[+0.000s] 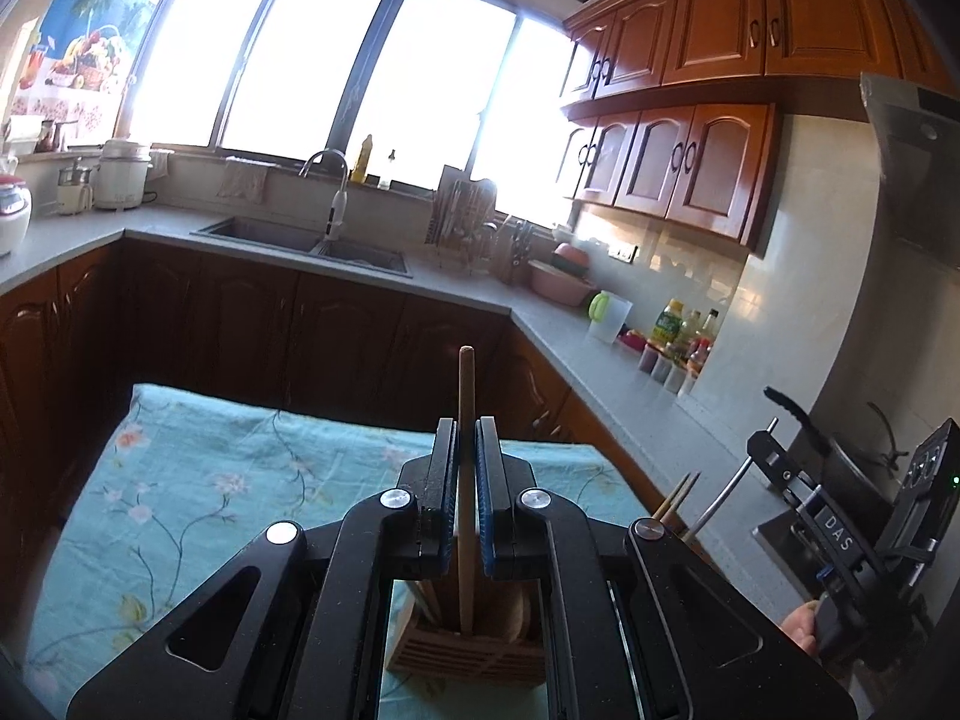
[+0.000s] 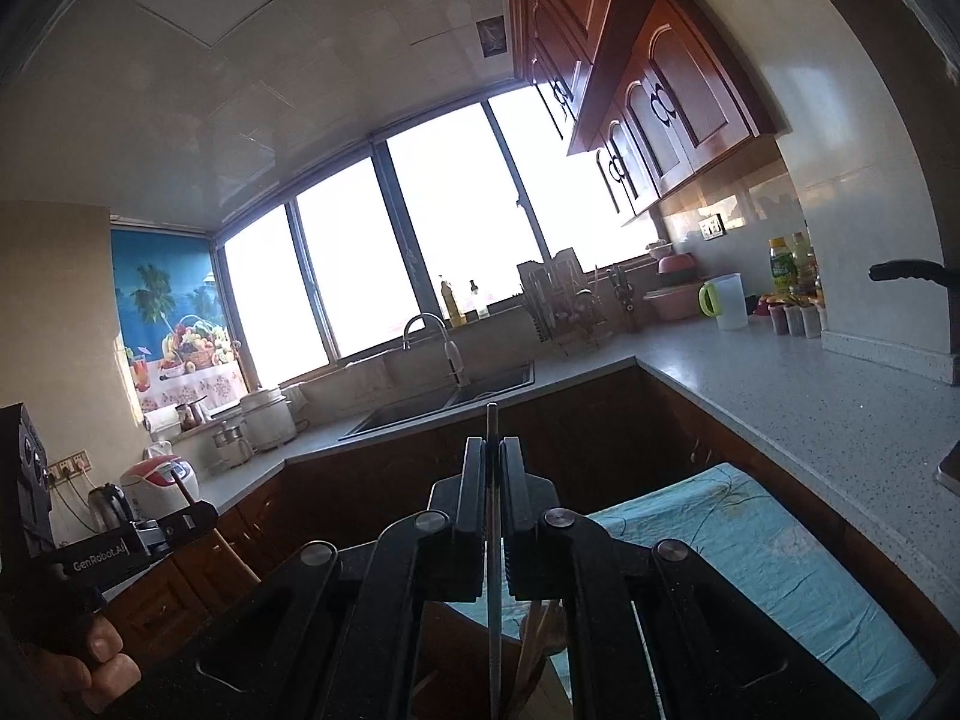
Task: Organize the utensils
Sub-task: 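Lift both held chopsticks and lower them into the wooden holder, then open both tools to release the chopsticks into the holder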
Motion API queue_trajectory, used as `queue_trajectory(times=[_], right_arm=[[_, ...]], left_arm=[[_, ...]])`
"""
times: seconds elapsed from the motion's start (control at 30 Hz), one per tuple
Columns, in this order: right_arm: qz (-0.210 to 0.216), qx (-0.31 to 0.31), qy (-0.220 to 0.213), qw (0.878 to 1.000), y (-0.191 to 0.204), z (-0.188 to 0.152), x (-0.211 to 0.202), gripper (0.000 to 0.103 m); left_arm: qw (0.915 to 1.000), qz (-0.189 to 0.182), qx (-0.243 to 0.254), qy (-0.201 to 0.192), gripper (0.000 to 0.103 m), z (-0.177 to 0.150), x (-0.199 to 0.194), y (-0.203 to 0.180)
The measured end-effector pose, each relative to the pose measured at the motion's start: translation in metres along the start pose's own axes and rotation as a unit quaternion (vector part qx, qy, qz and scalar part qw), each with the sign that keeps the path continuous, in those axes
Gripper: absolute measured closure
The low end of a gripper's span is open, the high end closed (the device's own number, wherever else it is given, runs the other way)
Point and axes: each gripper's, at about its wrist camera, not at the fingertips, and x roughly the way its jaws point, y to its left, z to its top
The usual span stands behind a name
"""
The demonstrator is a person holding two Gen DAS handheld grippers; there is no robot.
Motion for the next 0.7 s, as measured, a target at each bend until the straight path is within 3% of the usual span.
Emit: queue_trajectory(times=[0.33, 0.7], right_arm=[[-0.005, 0.02, 0.066, 0.998, -0.018, -0.037, 0.013, 0.099], [-0.003, 0.018, 0.083, 0.996, -0.018, -0.032, 0.017, 0.098]], left_arm=[[0.998, 0.009, -0.008, 0.063, 0.097, -0.043, 0.025, 0.012], [0.9974, 0.011, -0.005, 0.071, 0.097, -0.04, 0.026, 0.01]])
